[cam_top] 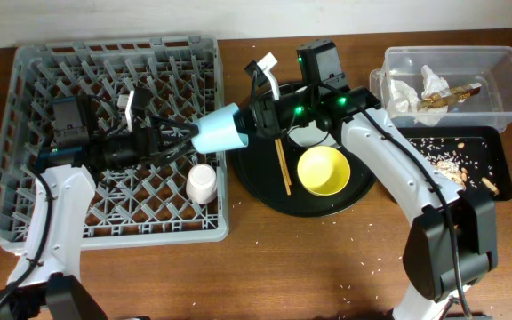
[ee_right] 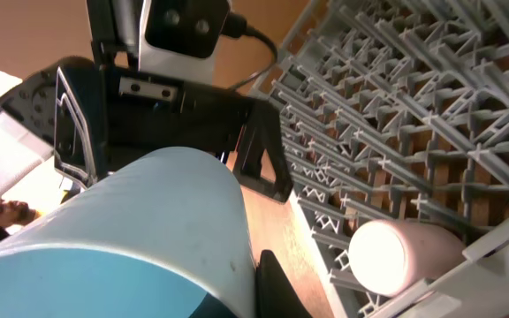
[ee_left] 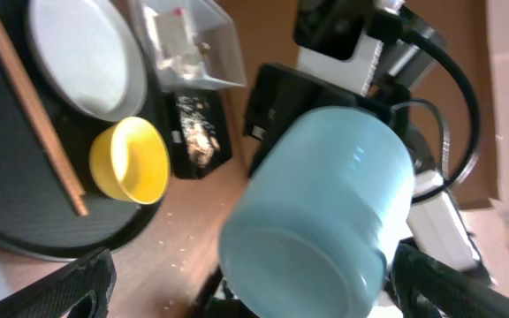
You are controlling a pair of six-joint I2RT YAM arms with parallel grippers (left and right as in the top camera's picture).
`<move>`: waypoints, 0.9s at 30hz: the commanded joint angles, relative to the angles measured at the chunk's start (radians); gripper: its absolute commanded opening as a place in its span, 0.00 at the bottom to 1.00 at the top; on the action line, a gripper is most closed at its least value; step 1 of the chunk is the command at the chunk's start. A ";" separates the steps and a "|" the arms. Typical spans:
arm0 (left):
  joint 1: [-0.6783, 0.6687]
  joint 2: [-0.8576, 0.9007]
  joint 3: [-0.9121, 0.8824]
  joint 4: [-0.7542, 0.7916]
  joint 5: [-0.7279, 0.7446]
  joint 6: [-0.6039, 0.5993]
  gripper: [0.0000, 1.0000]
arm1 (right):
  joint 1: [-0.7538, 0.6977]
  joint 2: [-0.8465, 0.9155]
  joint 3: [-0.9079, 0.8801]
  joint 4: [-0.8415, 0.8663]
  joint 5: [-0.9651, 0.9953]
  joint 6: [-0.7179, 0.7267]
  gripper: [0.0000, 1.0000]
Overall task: Sort waste into correct bins and load items into the dishwasher rack
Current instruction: 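Take the blue cup with the left gripper and release the right gripper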
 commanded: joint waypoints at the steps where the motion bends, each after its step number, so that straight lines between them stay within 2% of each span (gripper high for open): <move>1: 0.005 0.007 -0.007 0.005 0.124 0.035 0.99 | 0.025 0.003 -0.003 0.015 0.082 0.051 0.04; 3: 0.005 0.007 -0.007 0.005 0.176 0.046 0.99 | 0.044 0.003 -0.003 0.051 0.123 0.081 0.04; 6: 0.005 0.007 -0.007 0.005 0.181 0.046 0.99 | 0.072 0.003 -0.003 0.151 0.130 0.137 0.04; 13: 0.005 0.007 -0.007 0.005 0.181 0.046 0.98 | 0.151 0.022 -0.003 0.165 0.157 0.144 0.04; 16: 0.005 0.007 -0.007 0.005 0.180 0.046 0.78 | 0.156 0.052 -0.003 0.167 0.158 0.150 0.04; 20: 0.005 0.007 -0.007 0.005 0.179 0.046 0.77 | 0.156 0.052 -0.003 0.182 0.199 0.163 0.04; 21: 0.005 0.007 -0.007 0.005 0.179 0.046 0.77 | 0.155 0.052 -0.003 0.182 0.204 0.163 0.13; 22: 0.006 0.007 -0.007 0.005 0.179 0.046 0.77 | 0.155 0.052 -0.003 0.182 0.210 0.163 0.29; 23: 0.006 0.007 -0.007 0.006 0.174 0.046 0.72 | 0.154 0.052 -0.003 0.182 0.216 0.163 0.46; 24: 0.006 0.007 -0.007 0.006 0.146 0.046 0.68 | 0.150 0.052 -0.003 0.182 0.220 0.163 0.47; 27: 0.005 0.007 -0.007 0.005 0.056 0.046 0.67 | 0.132 0.052 -0.003 0.182 0.220 0.162 0.49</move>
